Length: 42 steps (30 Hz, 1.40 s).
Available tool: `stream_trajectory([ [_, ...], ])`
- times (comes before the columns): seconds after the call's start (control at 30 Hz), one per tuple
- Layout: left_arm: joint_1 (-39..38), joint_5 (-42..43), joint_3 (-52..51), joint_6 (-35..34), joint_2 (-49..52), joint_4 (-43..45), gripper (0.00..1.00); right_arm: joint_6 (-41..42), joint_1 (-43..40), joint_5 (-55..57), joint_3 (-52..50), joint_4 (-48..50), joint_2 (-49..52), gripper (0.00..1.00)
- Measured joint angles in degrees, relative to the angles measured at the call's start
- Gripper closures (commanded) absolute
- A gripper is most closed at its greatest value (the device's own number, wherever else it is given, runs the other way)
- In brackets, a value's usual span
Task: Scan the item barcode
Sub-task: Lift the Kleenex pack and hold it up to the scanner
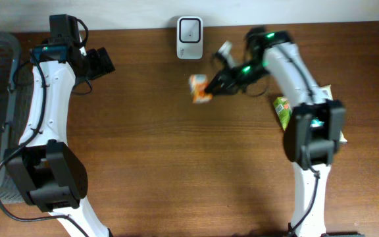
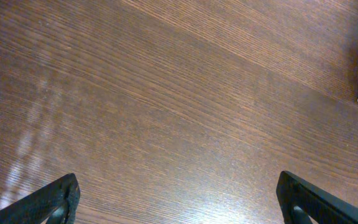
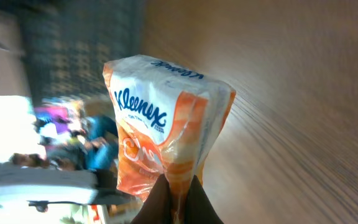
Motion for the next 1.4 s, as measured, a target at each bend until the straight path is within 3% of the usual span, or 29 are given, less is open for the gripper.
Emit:
stream_trajectory([
  [0.2, 0.0, 0.02, 0.0, 0.02, 0.0, 0.0, 0.01, -0.98, -7.91, -13.53, 0.9, -1.36, -5.86, 0.96],
  [0.43, 0.0, 0.0, 0.0, 0.02, 0.0, -0.02, 0.01, -1.01, -11.13, -14.71, 0.9, -1.51, -13.18, 0.96],
  [0.5, 0.0, 0.0, 0.0, 0.0, 0.0, -0.02, 0.01, 0.26, -10.56, -8.87, 1.16, -1.49, -15.1, 0.96],
  [0.53, 0.0, 0.02, 0.0, 0.0, 0.0, -0.02, 0.01, 3.96, -8.94, 0.52, 2.27, -0.37, -15.17, 0.96],
  [0.63, 0.0, 0.0, 0.0, 0.0, 0.0, -0.09, 0.01, 8.59, -5.16, 13.6, 7.02, 1.07, -15.02, 0.96],
  [0.73, 0.0, 0.0, 0.0, 0.0, 0.0, -0.04, 0.01, 13.86, 5.14, 42.16, 22.16, 5.09, -14.91, 0.96],
  [0.9, 0.0, 0.0, 0.0, 0.0, 0.0, 0.04, 0.01, 7.8, 19.85, 81.22, 23.65, 19.52, -12.35, 0.96],
  [1.0, 0.0, 0.0, 0.0, 0.0, 0.0, 0.07, 0.01, -1.25, 20.68, 91.52, 23.65, 30.8, -3.5, 0.96],
  [1.2, 0.0, 0.0, 0.0, 0.0, 0.0, 0.0, 0.01, -18.03, 19.74, 96.0, 23.04, 46.8, 13.77, 0.93],
  [1.4, 0.0, 0.0, 0.0, 0.0, 0.0, -0.04, 0.01, -22.16, 19.74, 96.21, 22.99, 49.88, 17.29, 0.93],
])
